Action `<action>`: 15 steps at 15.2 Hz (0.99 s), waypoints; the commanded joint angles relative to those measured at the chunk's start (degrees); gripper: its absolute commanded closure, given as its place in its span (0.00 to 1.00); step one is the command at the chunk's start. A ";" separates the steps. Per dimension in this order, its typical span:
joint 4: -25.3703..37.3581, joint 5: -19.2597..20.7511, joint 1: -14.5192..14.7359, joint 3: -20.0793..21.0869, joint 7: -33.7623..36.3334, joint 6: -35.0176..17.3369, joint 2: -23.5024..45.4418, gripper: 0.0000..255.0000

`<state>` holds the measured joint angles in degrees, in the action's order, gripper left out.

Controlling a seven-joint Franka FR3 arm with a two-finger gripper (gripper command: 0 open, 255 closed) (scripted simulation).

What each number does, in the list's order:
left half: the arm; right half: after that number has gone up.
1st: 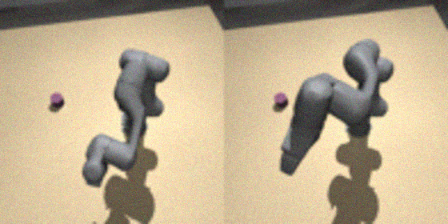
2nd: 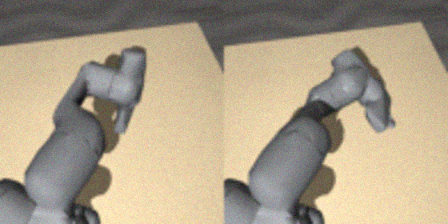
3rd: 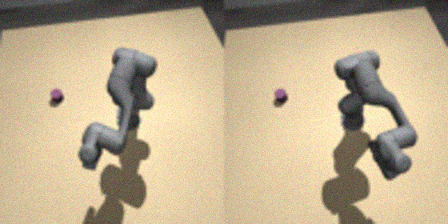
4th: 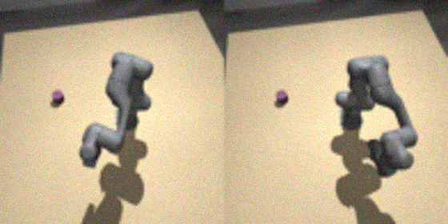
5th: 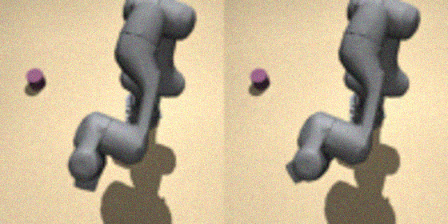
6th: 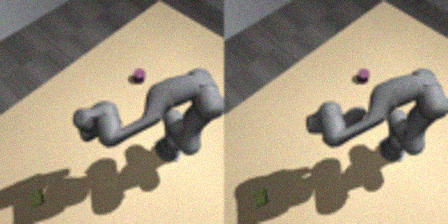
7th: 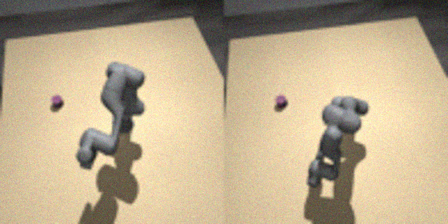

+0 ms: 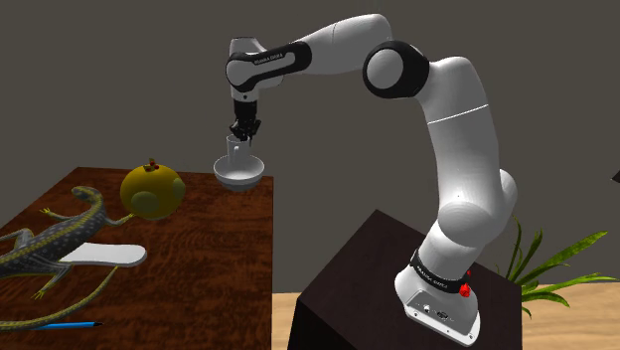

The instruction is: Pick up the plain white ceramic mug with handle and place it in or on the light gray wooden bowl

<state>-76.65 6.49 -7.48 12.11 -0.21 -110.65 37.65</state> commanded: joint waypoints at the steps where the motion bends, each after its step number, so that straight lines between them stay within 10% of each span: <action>1: -0.95 0.10 0.01 -0.05 0.09 -1.35 0.38 1.00; 11: -1.54 0.20 0.02 -0.12 0.14 -2.46 0.90 1.00; 12: -1.54 0.20 0.02 -0.12 0.14 -2.46 0.90 0.00; 15: -1.54 0.20 0.02 -0.12 0.14 -2.46 0.90 0.00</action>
<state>-78.19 6.70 -7.46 11.99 -0.07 -113.10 38.55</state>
